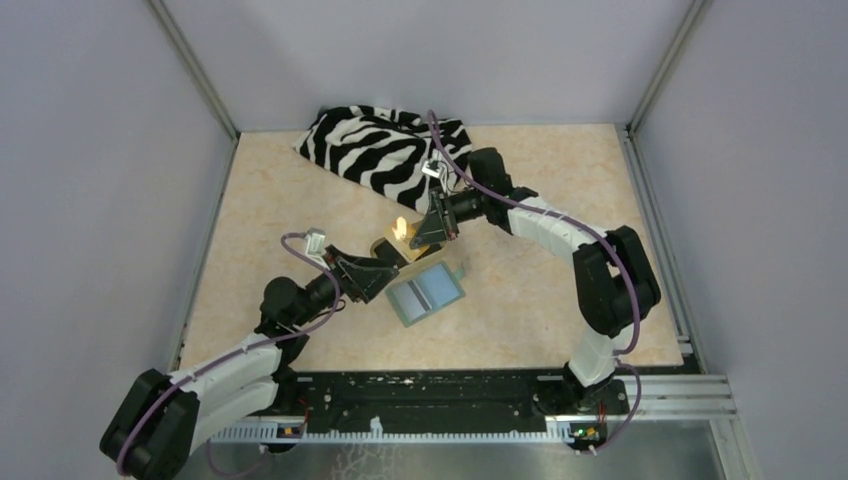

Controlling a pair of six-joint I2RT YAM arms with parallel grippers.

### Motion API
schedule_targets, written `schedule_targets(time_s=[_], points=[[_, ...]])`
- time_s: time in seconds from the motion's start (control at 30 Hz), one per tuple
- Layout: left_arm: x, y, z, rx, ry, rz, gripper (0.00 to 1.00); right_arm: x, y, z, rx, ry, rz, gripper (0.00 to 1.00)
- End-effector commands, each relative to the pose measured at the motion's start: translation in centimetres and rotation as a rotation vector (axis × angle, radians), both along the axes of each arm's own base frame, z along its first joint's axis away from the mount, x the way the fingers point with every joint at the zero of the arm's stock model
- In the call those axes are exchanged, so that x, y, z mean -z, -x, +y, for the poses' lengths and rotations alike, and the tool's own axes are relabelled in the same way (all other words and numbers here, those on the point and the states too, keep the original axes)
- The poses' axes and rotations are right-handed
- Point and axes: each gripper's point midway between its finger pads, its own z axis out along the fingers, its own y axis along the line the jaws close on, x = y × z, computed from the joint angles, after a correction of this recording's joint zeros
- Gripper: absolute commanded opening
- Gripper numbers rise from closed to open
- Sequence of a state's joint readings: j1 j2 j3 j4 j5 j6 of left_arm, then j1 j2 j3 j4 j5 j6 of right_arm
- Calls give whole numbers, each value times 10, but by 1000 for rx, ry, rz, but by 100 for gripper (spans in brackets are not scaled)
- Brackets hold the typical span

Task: Put the credit cards into the card holder
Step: Pick up the credit card from the storage box.

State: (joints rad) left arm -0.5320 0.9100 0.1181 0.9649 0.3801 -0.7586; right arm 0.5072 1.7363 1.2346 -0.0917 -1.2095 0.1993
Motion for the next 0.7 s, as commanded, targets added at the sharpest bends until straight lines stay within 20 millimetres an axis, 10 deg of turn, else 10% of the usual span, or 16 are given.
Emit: schedule_targets(time_s=[0.0,0.67], points=[[-28,2,0,9,50,-113,71,-53,21,-4,-139,-198,-83,0],[-59,-10,-22,95,74,-129,27,-61,39,-3,-204,-246,-64,0]])
